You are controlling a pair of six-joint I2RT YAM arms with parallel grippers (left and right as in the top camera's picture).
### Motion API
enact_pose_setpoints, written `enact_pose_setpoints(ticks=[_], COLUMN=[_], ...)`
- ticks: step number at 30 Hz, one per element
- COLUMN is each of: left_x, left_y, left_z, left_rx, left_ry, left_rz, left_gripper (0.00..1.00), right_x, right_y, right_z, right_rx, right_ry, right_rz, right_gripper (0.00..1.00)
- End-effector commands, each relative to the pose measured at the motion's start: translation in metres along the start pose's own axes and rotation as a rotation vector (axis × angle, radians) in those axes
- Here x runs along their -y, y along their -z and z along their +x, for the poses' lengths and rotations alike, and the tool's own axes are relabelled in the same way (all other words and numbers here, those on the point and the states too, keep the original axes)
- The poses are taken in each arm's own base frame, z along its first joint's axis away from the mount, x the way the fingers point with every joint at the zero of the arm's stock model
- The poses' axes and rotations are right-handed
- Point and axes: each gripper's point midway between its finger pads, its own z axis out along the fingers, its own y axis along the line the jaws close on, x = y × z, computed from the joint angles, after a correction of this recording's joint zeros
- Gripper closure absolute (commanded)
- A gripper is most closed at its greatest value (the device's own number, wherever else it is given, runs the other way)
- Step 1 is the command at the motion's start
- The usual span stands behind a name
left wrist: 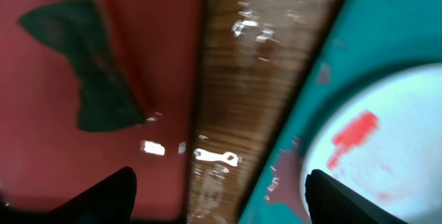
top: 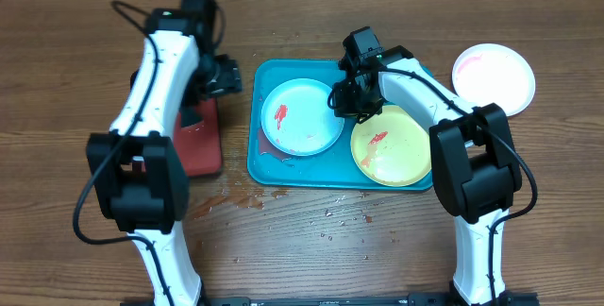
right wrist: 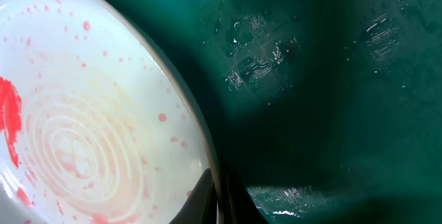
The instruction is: Clean dirty plates on tray and stack at the side
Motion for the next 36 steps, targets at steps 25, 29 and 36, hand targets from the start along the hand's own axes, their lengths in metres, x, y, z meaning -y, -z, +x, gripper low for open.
enact_pose_setpoints(ticks=[25, 29, 36], left_x=[-0.082, -0.079, -0.065], left_y=[-0.050, -0.051, -0.042], left_z=[-0.013, -0.014, -0.019], left_rx=[-0.105, -0.119, -0.116], left_ry=[0.211, 0.174, 0.101], left_rz=[-0.126, -0.063, 0.041], left_gripper=[0.24, 0.23, 0.24], right_x=[-0.012, -0.013, -0.013], right_y=[-0.011, -0.011, -0.011], right_z=[0.015, 0.015, 0.014], right_rx=[-0.032, -0.033, -0.027], right_ry=[0.154, 0.154, 0.155], right_rz=[0.048, 0.047, 0.046], right_gripper=[0.96, 0.96, 0.96])
